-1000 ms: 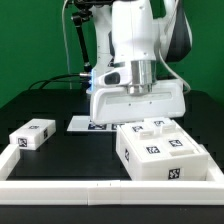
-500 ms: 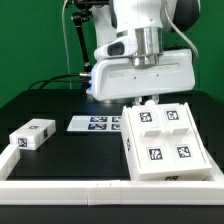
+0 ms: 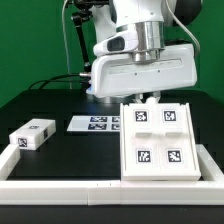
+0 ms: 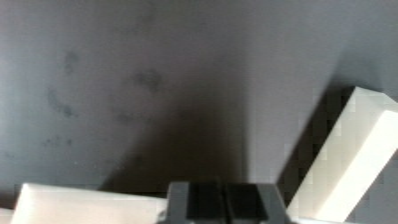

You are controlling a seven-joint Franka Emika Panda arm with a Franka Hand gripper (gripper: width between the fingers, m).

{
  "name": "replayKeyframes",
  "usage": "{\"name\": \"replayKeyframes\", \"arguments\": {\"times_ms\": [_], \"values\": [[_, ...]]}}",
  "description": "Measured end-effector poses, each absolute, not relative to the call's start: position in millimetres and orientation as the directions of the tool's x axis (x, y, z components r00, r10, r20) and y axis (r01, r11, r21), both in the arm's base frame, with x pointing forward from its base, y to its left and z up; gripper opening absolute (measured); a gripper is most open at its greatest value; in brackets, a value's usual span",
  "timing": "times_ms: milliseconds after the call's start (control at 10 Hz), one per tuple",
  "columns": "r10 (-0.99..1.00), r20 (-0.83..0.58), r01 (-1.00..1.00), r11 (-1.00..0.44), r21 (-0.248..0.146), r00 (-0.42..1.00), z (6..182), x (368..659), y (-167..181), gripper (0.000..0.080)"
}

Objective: Assemble cabinet

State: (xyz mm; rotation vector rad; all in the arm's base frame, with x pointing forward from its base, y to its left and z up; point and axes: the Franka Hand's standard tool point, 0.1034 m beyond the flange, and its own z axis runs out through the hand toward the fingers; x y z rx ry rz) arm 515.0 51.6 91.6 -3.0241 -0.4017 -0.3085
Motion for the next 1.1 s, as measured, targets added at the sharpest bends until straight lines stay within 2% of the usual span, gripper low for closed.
{"name": "replayKeyframes", "arguments": {"times_ms": [400, 800, 1100], "values": [[0.230, 0.166, 0.246, -0.966, -0.084, 0.959, 113.1, 529.0, 61.7, 0.0002], [0.225, 0.161, 0.241, -0.967, -0.085, 0.961, 112.1, 526.7, 62.9, 0.0002], [0.222, 0.140, 0.237, -0.966, -0.104, 0.965, 129.3, 536.7, 72.9, 0.0002]]}}
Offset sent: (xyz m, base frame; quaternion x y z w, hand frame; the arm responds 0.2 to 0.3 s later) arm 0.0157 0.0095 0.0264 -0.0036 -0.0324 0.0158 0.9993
